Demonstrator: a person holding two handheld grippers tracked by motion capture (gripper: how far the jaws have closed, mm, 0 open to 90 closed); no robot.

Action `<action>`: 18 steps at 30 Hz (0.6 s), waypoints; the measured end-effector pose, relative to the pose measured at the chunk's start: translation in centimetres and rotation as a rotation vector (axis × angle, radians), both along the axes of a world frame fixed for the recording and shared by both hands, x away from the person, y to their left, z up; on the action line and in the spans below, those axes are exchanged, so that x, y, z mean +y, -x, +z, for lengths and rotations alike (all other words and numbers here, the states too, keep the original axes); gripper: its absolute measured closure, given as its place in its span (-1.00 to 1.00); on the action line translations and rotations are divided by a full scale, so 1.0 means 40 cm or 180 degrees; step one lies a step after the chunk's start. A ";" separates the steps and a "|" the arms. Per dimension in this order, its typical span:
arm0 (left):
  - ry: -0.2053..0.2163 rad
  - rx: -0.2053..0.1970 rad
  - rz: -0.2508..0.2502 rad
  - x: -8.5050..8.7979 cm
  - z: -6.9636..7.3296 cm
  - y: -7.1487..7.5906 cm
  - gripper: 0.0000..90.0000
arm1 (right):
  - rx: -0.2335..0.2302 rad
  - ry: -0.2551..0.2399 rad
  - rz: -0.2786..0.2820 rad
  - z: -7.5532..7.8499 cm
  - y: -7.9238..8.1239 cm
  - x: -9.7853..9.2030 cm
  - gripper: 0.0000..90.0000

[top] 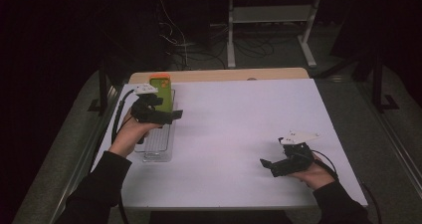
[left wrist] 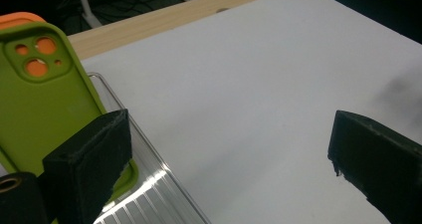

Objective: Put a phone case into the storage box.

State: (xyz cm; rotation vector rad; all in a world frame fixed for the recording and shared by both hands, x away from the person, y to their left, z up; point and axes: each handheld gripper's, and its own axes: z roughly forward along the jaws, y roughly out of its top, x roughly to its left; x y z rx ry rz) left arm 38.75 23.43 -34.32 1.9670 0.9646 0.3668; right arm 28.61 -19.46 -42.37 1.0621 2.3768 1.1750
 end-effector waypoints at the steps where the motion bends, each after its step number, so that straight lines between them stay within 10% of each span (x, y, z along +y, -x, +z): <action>1: 0.0005 -0.0001 -0.0002 -0.001 -0.001 0.004 -0.93 | -0.0011 -0.0001 0.0002 0.000 0.000 0.000 -0.99; 18: -0.0060 0.0002 -0.0246 0.009 -0.048 0.087 -0.91 | -0.0051 0.0010 0.0053 0.001 0.004 0.000 -0.99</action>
